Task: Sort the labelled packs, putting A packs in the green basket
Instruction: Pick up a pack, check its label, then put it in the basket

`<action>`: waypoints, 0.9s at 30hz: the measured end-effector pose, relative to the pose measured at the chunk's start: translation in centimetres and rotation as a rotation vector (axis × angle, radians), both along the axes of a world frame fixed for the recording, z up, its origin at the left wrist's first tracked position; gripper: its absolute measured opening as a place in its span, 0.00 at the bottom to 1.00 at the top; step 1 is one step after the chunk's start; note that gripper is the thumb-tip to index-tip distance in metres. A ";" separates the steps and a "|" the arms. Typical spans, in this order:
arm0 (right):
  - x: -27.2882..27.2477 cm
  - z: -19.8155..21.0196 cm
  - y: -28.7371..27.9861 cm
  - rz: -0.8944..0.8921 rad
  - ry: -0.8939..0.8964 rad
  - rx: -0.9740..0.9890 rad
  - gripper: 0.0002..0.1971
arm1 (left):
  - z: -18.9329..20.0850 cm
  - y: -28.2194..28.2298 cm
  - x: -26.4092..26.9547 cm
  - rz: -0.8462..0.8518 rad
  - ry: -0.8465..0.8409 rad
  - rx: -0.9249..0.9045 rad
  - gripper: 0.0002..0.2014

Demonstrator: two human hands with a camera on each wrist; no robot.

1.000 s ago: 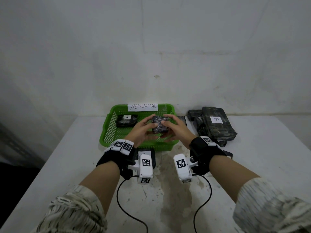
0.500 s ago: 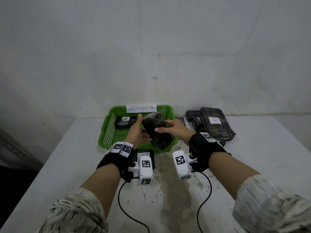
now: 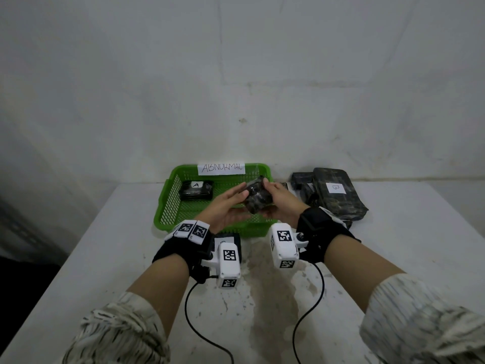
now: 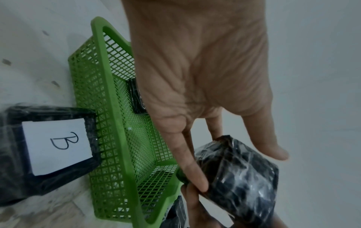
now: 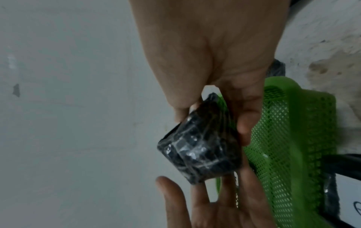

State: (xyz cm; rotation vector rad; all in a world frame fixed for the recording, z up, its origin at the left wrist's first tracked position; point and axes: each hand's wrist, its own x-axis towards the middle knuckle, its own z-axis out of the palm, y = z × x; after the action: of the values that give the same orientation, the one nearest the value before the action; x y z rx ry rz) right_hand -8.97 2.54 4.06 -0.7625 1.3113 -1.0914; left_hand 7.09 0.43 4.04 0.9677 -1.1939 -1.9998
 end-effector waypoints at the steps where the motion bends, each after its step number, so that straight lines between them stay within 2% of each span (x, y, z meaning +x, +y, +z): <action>1: -0.1 0.1 0.1 0.048 -0.039 0.000 0.20 | 0.0 0.0 -0.1 0.013 0.002 0.006 0.23; 3: -0.2 0.3 0.5 0.143 -0.072 -0.027 0.22 | 0.0 -0.2 -0.1 0.044 0.001 0.010 0.22; 6: -0.1 0.2 0.9 0.218 -0.066 -0.059 0.15 | 0.0 -0.2 -0.2 0.064 -0.010 0.002 0.20; 15: 0.7 0.0 0.8 0.200 0.072 -0.098 0.21 | 0.0 -0.2 0.2 0.074 -0.063 -0.033 0.22; 18: 0.6 0.2 0.9 0.227 0.121 -0.097 0.16 | -0.2 -0.5 0.2 0.111 -0.105 -0.098 0.24; 21: 0.6 0.3 1.1 0.278 0.133 -0.110 0.10 | -0.2 -0.8 0.4 0.135 -0.124 -0.146 0.22; 27: 0.4 -0.2 0.9 0.236 0.202 -0.145 0.16 | -0.7 -0.7 0.1 0.162 -0.187 -0.181 0.19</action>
State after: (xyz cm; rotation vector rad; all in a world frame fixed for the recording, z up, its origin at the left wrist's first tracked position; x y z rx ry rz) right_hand -8.56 3.40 3.83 -1.1308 1.2808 -0.9447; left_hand 7.18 -0.30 3.38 1.1388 -1.3259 -1.6735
